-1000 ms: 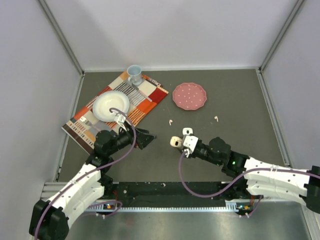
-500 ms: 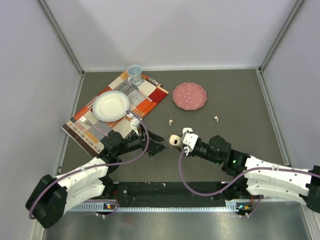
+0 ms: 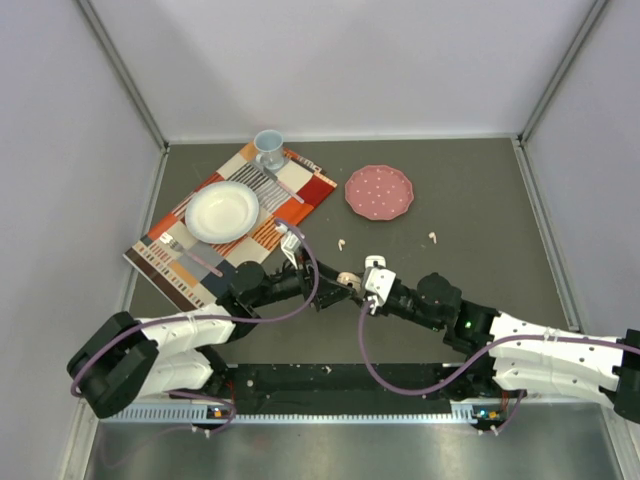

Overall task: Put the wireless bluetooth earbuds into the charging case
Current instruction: Pass from the right arm to the left

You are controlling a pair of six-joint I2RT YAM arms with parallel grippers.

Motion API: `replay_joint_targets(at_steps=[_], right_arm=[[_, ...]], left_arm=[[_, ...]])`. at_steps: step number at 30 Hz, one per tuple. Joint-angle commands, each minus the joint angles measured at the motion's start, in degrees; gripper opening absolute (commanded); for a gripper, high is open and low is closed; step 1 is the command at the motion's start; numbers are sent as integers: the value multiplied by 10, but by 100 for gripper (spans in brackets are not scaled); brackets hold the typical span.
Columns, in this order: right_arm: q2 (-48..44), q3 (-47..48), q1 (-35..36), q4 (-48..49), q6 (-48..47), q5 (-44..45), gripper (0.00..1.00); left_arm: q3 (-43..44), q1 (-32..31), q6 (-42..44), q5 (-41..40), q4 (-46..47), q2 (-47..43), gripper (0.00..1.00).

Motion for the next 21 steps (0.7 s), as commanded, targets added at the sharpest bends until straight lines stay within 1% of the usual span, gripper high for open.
replay_joint_targets(at_steps=[1,4,7,8,11,12,14,19,21], right_arm=[[-10,17,7,39,10,8,0],[-14,13,6,41,7,12,0],[-19,11,7,41,2,19,0],[-20,10,7,41,-3,19,0],[-23,5,7,42,-11,20,0],[-24,5,7,42,-13,18,0],[-24,4,7,41,-16,19,0],[-24,4,8,42,-20,12,0],[-23,4,8,42,-21,13,0]], left_arm=[[27,-12,0,-7,57,17,73],[28,-15,0,-4,53,23,71],[35,-15,8,-2,18,21,67],[40,-15,9,0,8,20,63],[43,-15,18,-4,-19,14,58],[43,-16,20,-7,-25,12,53],[45,-16,24,-9,-34,9,45],[56,-16,35,-6,-69,5,41],[59,-16,38,-5,-74,4,37]])
